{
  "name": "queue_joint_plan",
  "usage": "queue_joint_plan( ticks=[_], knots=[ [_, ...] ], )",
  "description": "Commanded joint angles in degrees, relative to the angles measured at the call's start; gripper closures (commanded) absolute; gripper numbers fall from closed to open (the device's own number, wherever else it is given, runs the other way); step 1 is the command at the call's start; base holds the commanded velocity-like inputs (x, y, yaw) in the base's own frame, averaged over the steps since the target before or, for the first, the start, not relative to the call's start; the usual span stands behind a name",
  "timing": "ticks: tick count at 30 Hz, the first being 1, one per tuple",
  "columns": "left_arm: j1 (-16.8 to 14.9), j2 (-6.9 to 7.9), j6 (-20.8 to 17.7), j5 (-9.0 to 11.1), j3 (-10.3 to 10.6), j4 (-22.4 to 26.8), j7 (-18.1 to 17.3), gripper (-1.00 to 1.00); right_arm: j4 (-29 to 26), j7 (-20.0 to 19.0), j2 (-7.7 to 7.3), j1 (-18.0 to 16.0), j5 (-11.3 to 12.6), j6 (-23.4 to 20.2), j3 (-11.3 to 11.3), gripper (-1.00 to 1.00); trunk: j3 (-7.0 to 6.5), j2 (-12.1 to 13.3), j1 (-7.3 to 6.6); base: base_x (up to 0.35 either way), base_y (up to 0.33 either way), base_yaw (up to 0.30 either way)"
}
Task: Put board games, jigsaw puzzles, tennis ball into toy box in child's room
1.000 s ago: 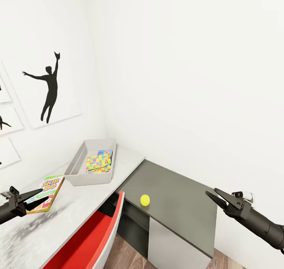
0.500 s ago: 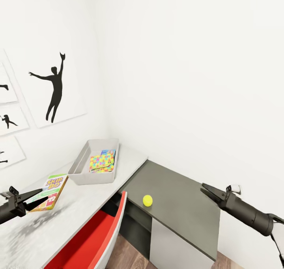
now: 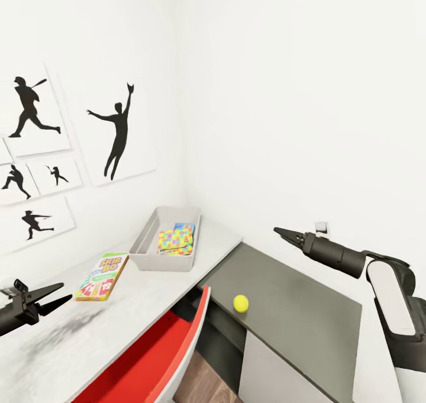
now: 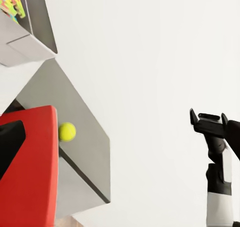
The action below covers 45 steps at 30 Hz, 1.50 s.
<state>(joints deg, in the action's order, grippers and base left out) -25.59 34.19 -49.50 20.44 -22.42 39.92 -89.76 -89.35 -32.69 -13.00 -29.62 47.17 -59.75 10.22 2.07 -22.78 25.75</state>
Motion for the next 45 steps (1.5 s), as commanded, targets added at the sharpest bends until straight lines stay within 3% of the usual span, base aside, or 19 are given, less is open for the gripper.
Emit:
queue_joint_plan(
  ticks=[1,6,17,26,33,38,45],
  knots=[
    [-0.1,0.00,-0.6,-0.1,0.0,0.0,-0.2,-1.00,0.3,0.1,0.03,-0.5,-0.4,-0.2,-0.4,-1.00,0.10,-0.1,0.03,-0.045,0.000,0.270],
    [-0.1,0.00,-0.6,-0.1,0.0,0.0,-0.2,-1.00,1.5,2.2,0.12,-1.9,-0.3,-0.2,-1.9,-1.00,-0.08,-0.1,0.03,-0.059,0.000,0.270],
    [-0.1,0.07,-0.6,-0.1,0.0,0.0,-0.2,-1.00,3.7,2.9,-0.16,-3.8,-0.3,-0.2,-2.5,-1.00,-0.43,-0.1,0.03,-0.013,0.000,0.272],
    [0.0,0.28,-0.6,-0.1,-0.1,0.0,-0.2,-1.00,13.1,4.1,-0.29,-12.1,-0.6,-0.2,-3.2,-1.00,-0.54,-0.1,0.03,-0.001,0.000,0.278],
    [0.0,0.37,-0.6,-0.1,-0.1,0.0,-0.2,-1.00,23.0,7.4,-0.51,-20.3,-0.7,-0.2,-6.4,-1.00,-0.55,-0.1,0.03,0.000,0.000,0.281],
    [0.0,0.42,-0.6,-0.1,-0.3,-0.1,-0.2,-1.00,27.6,8.8,-0.74,-23.3,-0.7,-0.2,-7.8,-1.00,-0.56,-0.1,0.03,0.000,0.000,0.282],
    [0.5,0.45,-0.6,-0.1,-0.4,-0.1,-0.2,-1.00,29.1,9.2,-0.87,-24.1,-0.8,-0.2,-8.7,-1.00,-0.56,-0.1,0.03,0.000,0.000,0.282]
  ],
)
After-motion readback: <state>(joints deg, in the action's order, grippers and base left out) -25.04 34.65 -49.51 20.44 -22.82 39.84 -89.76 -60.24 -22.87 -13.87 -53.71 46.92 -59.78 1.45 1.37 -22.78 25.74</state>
